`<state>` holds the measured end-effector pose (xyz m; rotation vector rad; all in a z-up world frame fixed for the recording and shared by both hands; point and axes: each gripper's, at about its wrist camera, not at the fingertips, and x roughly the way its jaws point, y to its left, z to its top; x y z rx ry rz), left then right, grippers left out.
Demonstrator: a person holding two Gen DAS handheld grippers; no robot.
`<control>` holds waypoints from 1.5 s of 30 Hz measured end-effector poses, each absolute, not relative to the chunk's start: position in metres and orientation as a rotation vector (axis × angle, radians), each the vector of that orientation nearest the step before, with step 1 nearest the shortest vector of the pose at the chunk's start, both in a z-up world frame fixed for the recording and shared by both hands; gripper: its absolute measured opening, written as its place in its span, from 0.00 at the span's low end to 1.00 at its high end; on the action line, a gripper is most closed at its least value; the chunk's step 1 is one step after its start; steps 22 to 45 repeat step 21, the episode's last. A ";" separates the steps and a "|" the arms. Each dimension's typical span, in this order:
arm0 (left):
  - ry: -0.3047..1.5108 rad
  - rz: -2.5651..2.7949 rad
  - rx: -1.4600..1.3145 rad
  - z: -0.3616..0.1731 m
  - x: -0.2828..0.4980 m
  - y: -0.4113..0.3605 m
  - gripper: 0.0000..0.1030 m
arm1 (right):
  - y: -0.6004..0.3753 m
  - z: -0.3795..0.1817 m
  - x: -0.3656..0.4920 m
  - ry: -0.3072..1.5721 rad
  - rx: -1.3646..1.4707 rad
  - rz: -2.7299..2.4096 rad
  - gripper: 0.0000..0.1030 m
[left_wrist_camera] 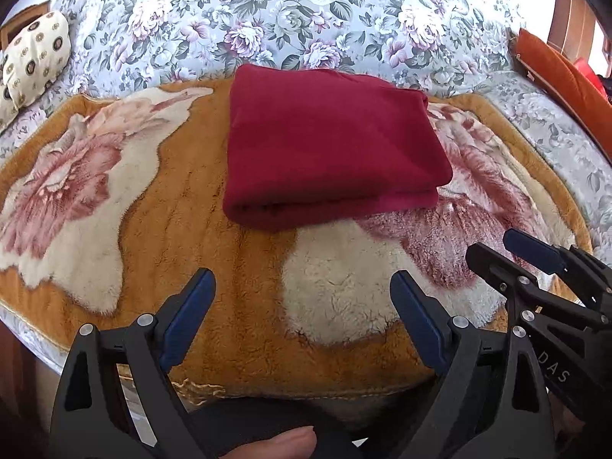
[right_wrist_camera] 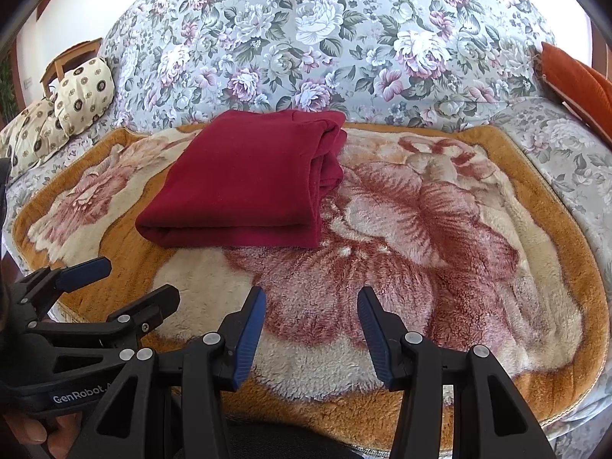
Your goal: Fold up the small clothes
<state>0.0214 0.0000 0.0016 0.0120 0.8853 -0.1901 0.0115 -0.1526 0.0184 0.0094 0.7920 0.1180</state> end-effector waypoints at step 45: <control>0.858 -0.208 -0.021 0.007 0.020 0.005 0.90 | -0.148 0.020 0.009 0.779 -0.013 0.104 0.46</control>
